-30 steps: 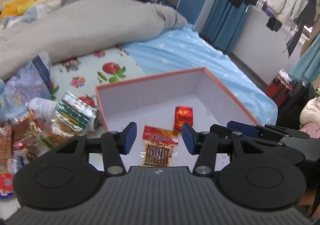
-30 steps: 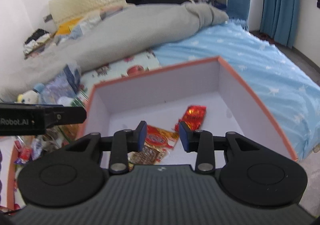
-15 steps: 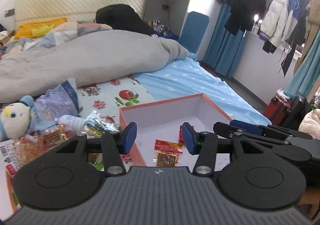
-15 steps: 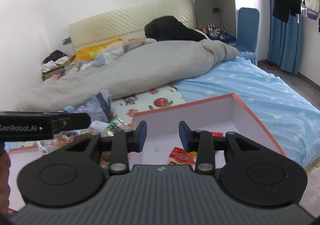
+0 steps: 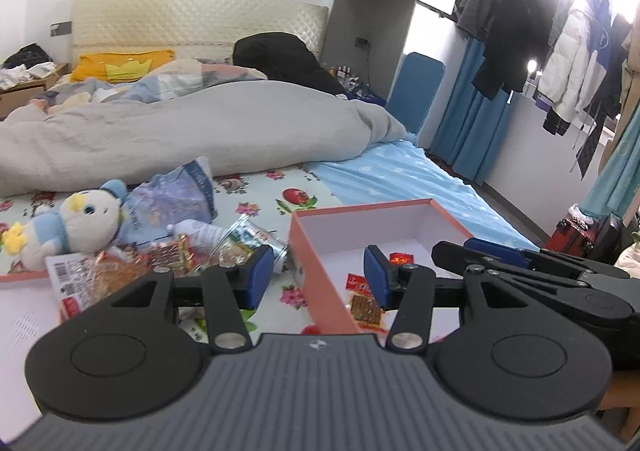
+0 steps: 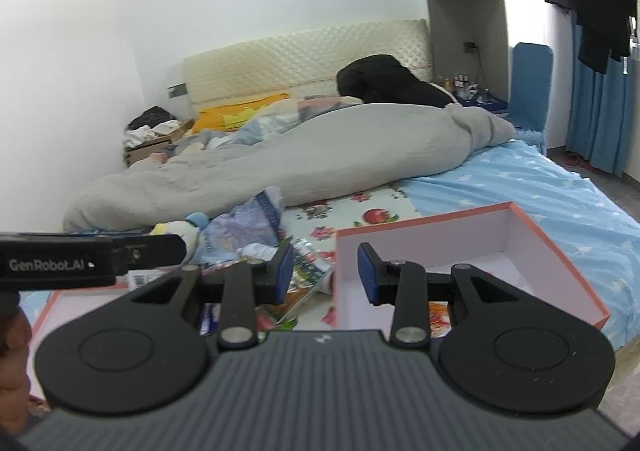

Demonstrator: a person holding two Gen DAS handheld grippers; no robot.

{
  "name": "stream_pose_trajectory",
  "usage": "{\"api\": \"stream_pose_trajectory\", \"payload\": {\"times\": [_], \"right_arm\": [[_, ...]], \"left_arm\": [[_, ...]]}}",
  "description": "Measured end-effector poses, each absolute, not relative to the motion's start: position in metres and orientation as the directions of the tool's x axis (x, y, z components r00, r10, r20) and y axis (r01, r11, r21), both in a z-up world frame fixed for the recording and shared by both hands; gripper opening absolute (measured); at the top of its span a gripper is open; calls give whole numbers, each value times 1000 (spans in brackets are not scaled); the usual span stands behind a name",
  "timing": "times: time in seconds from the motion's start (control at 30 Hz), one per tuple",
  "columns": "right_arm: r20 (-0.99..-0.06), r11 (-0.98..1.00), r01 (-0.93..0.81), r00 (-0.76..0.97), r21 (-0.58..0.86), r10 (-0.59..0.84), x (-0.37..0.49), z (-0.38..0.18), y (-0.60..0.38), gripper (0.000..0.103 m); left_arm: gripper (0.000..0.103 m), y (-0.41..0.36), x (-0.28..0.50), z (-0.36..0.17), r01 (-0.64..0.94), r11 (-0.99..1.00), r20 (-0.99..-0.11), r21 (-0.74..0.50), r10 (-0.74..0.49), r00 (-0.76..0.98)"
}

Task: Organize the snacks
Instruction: 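Withdraw both open tools from the box back toward the snack pile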

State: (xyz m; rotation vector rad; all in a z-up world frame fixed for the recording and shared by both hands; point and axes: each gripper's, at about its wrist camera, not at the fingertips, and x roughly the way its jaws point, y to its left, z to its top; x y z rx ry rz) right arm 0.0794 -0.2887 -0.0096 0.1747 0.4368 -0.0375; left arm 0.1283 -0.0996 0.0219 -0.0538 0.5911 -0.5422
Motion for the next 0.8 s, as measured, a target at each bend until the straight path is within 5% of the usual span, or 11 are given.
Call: {"api": "stream_pose_trajectory", "payload": {"times": [0.8], "right_arm": [[-456,980,-41,881,195,128,94,-37,-234,38]], "left_arm": [[56,-21,130,-9,275,934,-557,-230,-358,749]]}}
